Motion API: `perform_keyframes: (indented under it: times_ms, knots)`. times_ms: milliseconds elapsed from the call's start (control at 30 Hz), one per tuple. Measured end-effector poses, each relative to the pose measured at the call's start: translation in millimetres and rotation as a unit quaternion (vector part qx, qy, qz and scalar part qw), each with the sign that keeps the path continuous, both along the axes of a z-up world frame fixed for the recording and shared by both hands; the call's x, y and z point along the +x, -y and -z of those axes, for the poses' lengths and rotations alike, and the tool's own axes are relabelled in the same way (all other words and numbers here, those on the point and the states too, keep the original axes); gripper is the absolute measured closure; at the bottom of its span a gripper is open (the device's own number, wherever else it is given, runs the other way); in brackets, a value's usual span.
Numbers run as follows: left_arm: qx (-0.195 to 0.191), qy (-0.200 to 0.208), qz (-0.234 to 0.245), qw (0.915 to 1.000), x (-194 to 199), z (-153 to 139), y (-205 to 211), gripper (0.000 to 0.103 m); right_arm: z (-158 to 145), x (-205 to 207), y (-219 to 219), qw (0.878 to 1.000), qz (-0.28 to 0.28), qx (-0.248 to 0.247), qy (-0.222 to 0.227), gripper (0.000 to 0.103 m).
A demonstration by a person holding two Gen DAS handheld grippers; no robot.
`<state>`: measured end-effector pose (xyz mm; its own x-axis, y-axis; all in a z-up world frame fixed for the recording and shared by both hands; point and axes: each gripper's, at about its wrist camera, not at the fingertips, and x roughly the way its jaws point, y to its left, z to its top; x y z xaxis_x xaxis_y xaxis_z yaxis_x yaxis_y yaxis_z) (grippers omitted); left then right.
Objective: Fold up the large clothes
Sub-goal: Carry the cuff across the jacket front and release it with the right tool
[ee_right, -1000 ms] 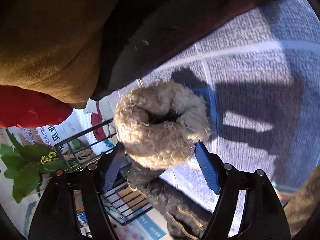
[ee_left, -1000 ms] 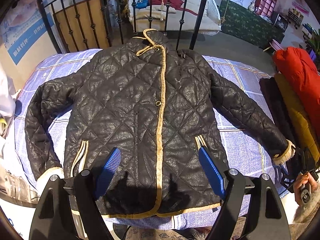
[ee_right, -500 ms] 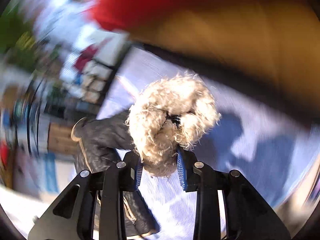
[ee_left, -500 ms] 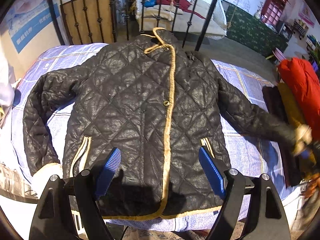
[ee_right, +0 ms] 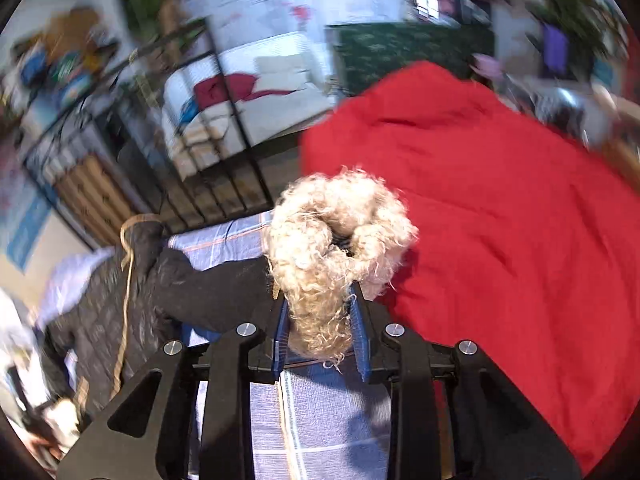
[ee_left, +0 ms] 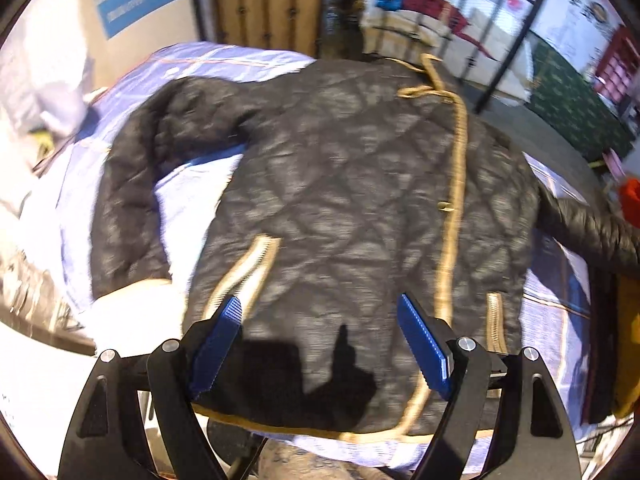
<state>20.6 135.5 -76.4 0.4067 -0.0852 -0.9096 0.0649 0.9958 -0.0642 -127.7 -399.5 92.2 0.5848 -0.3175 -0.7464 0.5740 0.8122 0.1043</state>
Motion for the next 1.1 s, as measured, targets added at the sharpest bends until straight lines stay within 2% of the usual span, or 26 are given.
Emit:
perform_keyframes:
  times_ms: [100, 167, 267, 367, 433, 467, 500, 567, 633, 733, 833, 867, 900, 1033, 1100]
  knots:
    - [0.004, 0.002, -0.022, 0.9998, 2, 1, -21, 0.025, -5, 52, -27, 0.998, -0.065, -0.016, 0.008, 0.075]
    - [0.005, 0.009, -0.031, 0.9995, 2, -1, -33, 0.025, -11, 106, -55, 0.993, -0.11, -0.038, 0.007, 0.075]
    - [0.004, 0.017, -0.043, 0.9989, 4, -5, -48, 0.025, -18, 170, -94, 0.983, -0.175, -0.043, 0.017, 0.075]
    - [0.009, 0.024, -0.053, 0.9983, 5, -10, -62, 0.025, -19, 245, -167, 0.961, -0.269, -0.054, 0.018, 0.075]
    - [0.028, 0.036, -0.057, 0.9973, 6, -19, -73, 0.025, -14, 282, -217, 0.945, -0.319, -0.069, 0.016, 0.075]
    - [0.041, 0.043, -0.061, 0.9964, 6, -23, -80, 0.025, -9, 304, -253, 0.932, -0.356, -0.068, 0.012, 0.075]
    - [0.052, 0.049, -0.067, 0.9952, 7, -28, -87, 0.025, -5, 316, -275, 0.924, -0.376, -0.07, 0.006, 0.075]
    - [0.068, 0.06, -0.086, 0.9921, 9, -38, -108, 0.025, 13, 343, -325, 0.911, -0.405, -0.077, -0.014, 0.074]
    - [0.08, 0.07, -0.104, 0.9889, 12, -47, -128, 0.024, 47, 371, -372, 0.901, -0.425, -0.078, -0.041, 0.072]
    - [0.089, 0.074, -0.128, 0.985, 17, -55, -156, 0.024, 99, 394, -431, 0.887, -0.44, -0.118, -0.078, 0.061]
    - [0.084, 0.069, -0.143, 0.9838, 20, -58, -175, 0.024, 140, 397, -456, 0.886, -0.433, -0.134, -0.094, 0.056]
    - [0.08, 0.068, -0.143, 0.9841, 21, -58, -178, 0.024, 145, 398, -456, 0.888, -0.429, -0.13, -0.097, 0.039]
    - [0.079, 0.066, -0.141, 0.9847, 23, -57, -179, 0.024, 154, 400, -458, 0.892, -0.421, -0.124, -0.108, 0.033]
    - [0.07, 0.062, -0.11, 0.9896, 37, -52, -167, 0.024, 155, 397, -449, 0.899, -0.422, -0.049, -0.101, 0.031]
    - [0.055, 0.06, -0.082, 0.9933, 50, -48, -148, 0.024, 151, 386, -427, 0.907, -0.411, -0.006, -0.092, 0.031]
